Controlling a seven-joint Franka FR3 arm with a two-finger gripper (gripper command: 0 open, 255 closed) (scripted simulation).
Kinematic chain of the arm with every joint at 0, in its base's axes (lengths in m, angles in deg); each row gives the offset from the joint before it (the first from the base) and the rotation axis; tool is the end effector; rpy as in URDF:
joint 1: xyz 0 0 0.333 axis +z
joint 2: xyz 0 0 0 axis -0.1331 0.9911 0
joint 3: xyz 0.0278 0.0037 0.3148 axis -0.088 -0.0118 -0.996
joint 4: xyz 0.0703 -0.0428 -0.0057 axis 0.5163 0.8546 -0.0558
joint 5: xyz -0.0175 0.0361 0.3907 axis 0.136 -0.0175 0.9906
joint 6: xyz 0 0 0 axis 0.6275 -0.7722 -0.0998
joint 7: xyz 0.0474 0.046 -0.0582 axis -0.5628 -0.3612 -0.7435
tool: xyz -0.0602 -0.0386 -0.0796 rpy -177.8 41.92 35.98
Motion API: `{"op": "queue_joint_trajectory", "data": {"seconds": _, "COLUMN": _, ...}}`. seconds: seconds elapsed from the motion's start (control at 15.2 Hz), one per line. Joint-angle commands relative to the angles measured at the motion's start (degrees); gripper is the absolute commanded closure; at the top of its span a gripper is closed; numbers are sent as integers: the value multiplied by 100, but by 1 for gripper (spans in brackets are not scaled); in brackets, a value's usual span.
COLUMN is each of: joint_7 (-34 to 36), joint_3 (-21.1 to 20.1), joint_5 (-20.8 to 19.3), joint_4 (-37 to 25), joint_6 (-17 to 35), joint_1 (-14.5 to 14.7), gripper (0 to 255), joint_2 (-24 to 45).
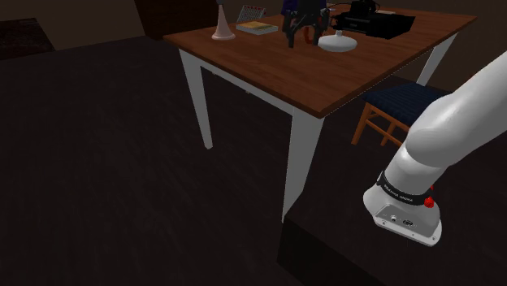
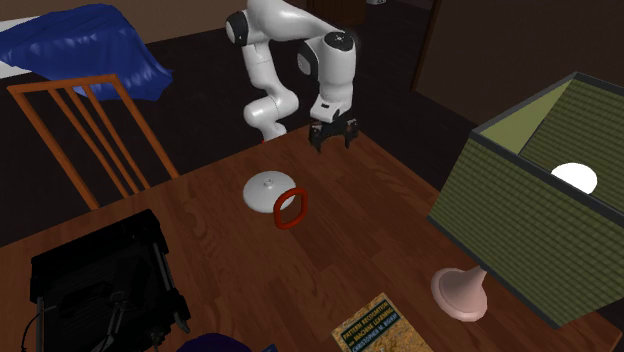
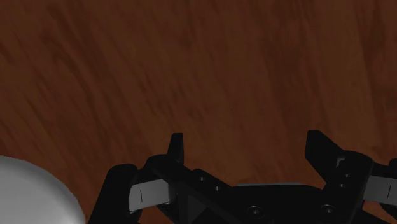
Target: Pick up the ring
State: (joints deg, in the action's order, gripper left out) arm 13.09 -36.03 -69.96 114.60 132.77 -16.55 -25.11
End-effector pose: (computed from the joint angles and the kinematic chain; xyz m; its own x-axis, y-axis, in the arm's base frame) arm 0.4371 -0.0927 0.5785 0.8577 -0.5132 -0.0313 -0.5139 -0.8576 -0.0209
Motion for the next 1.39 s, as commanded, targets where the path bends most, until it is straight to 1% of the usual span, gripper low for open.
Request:
{"op": "queue_joint_trajectory", "data": {"seconds": 0.0, "joint_7": 262, "joint_3": 40, "joint_5": -91, "joint_4": -365, "joint_6": 69, "joint_1": -120, "gripper": 0, "joint_2": 319}}
{"op": "queue_joint_trajectory", "data": {"seconds": 0.53, "joint_7": 1295, "joint_3": 229, "joint_5": -436, "joint_4": -1863, "joint_6": 37, "joint_1": -508, "gripper": 0, "joint_2": 1359}}
{"op": "queue_joint_trajectory", "data": {"seconds": 1.12, "joint_7": 2318, "joint_3": 585, "joint_5": -750, "joint_4": -3793, "joint_6": -342, "joint_1": -895, "gripper": 0, "joint_2": 2470}}
{"op": "queue_joint_trajectory", "data": {"seconds": 1.19, "joint_7": 2325, "joint_3": 589, "joint_5": -752, "joint_4": -3810, "joint_6": -347, "joint_1": -897, "gripper": 0, "joint_2": 2479}}
{"op": "queue_joint_trajectory", "data": {"seconds": 1.32, "joint_7": 2351, "joint_3": 587, "joint_5": -764, "joint_4": -3563, "joint_6": -169, "joint_1": -893, "gripper": 0, "joint_2": 2411}}
